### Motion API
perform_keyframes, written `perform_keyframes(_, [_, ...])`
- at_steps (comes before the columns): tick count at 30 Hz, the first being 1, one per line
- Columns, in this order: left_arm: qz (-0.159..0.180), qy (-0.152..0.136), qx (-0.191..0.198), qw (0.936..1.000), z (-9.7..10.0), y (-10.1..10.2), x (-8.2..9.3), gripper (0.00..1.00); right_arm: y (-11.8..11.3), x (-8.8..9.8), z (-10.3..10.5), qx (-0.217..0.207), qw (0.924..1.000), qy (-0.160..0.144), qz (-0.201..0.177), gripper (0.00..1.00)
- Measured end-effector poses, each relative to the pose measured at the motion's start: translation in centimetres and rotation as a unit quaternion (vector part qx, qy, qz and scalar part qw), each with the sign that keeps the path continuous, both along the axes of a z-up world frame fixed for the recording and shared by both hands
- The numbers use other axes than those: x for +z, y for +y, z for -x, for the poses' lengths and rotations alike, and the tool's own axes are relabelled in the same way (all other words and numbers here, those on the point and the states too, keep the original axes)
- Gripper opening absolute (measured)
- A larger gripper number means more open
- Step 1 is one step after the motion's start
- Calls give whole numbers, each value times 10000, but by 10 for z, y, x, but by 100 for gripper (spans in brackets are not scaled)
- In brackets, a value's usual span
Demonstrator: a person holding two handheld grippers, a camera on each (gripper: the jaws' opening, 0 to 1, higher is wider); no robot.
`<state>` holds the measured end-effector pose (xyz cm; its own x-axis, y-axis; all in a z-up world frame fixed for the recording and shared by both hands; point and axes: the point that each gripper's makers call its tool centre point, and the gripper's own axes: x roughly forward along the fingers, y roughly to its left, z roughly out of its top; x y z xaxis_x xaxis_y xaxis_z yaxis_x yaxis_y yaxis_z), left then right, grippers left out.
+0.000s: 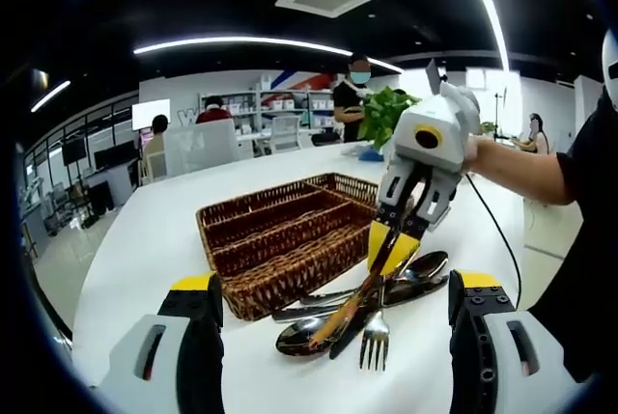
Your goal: Arrange the knives, forks, and spoons in their matching storage slots by inserting each utensil handle-first until every utensil is classified and aligned in the correct compartment
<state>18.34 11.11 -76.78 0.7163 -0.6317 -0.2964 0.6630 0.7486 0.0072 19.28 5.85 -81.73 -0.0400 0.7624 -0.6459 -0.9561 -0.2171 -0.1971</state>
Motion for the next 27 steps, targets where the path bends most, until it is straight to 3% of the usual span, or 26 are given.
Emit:
perform_keyframes(9, [38,9,44,10000,-5,-1,0,99,-8,14,-22,-727,9973,-64,-81,2])
perform_keyframes(20, [58,14,111,9999,-13,-2,2,99,-23,21,-50,-1598,9869,-106,-185,2])
perform_keyframes(25, [78,-3,53,10000,-13,-6,3,99,-39,25,-82,-2553,9663,90,-315,2])
perform_keyframes(27, [89,-6,36,10000,-13,-7,3,99,-43,26,-90,-2741,9610,99,-349,2])
